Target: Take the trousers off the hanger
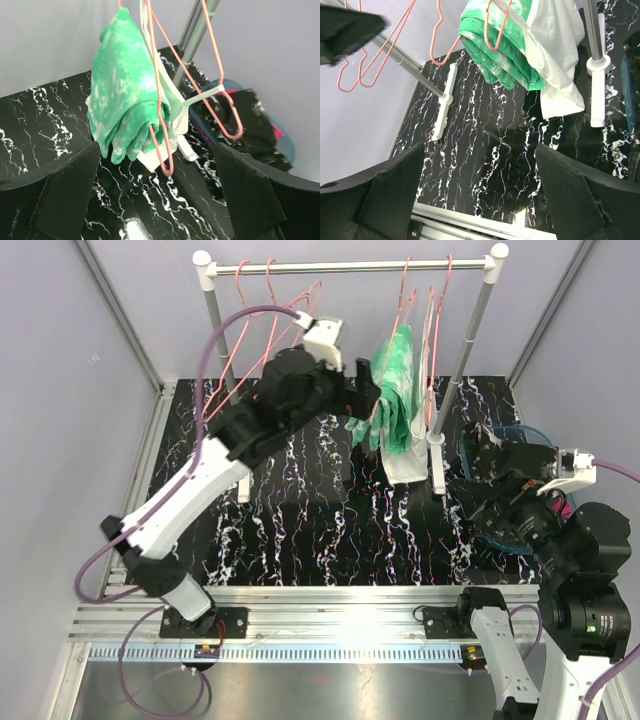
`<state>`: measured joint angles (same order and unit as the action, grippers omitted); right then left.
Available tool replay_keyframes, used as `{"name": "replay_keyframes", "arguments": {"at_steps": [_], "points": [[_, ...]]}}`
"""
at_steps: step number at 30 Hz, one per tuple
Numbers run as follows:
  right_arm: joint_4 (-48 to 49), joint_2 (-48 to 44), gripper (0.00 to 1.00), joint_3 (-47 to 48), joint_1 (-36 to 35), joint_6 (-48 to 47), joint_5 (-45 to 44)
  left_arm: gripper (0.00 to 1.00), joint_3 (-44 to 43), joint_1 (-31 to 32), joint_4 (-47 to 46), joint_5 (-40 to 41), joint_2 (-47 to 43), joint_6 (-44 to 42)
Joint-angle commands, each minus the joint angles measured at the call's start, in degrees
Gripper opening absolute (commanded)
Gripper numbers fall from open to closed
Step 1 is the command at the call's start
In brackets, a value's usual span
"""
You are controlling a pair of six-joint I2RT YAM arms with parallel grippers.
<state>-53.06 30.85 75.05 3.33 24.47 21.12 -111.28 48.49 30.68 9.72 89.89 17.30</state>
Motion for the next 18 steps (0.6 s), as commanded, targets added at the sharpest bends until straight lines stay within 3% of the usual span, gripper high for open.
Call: {"name": "replay_keyframes", "arguments": {"at_steps": [1,8,18], "points": [[1.4,-0.3,0.99,-1.0,-0.7,2.6,1.7,0.99,-4.2,0.7,-5.5,0.0,5.1,-3.5],[2.6,-1.2,1.0,-3.6,-1.6,3.6,5.0,0.92,-8.3,0.7,-9.1,3.1,12.8,-6.4],[2.6,-1.7,0.99,-3.4,-3.1,2.2,4.8,0.66,-12.7,0.5,-13.9,11.4,21.8,-10.4]]}}
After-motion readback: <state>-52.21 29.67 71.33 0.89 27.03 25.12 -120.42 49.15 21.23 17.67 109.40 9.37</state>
